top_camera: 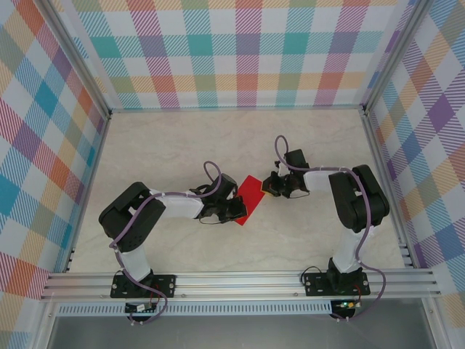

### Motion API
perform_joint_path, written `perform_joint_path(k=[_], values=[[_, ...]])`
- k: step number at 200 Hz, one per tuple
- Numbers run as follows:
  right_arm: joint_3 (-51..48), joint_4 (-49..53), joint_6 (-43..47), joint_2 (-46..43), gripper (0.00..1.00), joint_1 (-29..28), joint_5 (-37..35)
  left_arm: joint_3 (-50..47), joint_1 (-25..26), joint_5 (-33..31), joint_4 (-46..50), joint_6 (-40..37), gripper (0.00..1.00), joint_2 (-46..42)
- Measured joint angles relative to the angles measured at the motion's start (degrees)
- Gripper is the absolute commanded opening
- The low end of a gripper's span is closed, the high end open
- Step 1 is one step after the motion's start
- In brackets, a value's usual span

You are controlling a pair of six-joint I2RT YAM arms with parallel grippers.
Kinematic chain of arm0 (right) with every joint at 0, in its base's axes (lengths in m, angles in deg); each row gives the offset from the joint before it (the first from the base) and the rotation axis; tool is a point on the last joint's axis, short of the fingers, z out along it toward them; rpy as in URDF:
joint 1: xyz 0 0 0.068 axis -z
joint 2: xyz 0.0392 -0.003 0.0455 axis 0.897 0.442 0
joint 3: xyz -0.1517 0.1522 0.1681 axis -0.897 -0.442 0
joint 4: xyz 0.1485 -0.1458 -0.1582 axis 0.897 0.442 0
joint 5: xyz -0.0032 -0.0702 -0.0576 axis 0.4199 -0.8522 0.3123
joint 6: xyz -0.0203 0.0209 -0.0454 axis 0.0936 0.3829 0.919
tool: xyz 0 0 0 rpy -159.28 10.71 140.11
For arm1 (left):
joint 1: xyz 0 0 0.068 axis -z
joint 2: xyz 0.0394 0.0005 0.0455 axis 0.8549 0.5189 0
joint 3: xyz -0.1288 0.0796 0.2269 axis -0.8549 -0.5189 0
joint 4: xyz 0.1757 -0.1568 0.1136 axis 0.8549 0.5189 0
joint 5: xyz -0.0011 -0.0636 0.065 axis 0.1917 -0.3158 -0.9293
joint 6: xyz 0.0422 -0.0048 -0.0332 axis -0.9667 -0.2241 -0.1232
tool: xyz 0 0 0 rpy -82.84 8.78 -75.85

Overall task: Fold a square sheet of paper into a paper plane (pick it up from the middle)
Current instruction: First fold in half a square sheet of paper at the center of the table.

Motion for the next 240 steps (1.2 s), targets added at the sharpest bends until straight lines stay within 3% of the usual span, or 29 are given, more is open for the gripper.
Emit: perform_joint_path(k=[53, 85, 121, 164, 240], values=[[2.4, 2.8, 0.2, -0.4, 0.03, 0.2, -6.8, 0.1, 0.0, 0.0, 0.1, 0.0, 0.0, 0.0], [-0.7, 1.2, 0.2, -5.0, 0.03, 0.5, -10.2, 0.5, 0.0, 0.0, 0.8, -0.1, 0.0, 0.0], [-6.0, -2.8, -1.0, -10.6, 0.04, -1.7, -7.4, 1.1, 0.0, 0.0, 2.1, -0.3, 0.0, 0.0], [-6.4, -5.4, -3.0, -6.8, 0.03, -5.2, -2.7, 2.0, 0.0, -0.1, 3.7, -0.9, 0.0, 0.2], [-5.6, -4.1, -3.3, -3.7, 0.03, -5.2, -1.5, 4.0, 0.0, -0.6, 6.2, -3.1, 0.03, 0.2]])
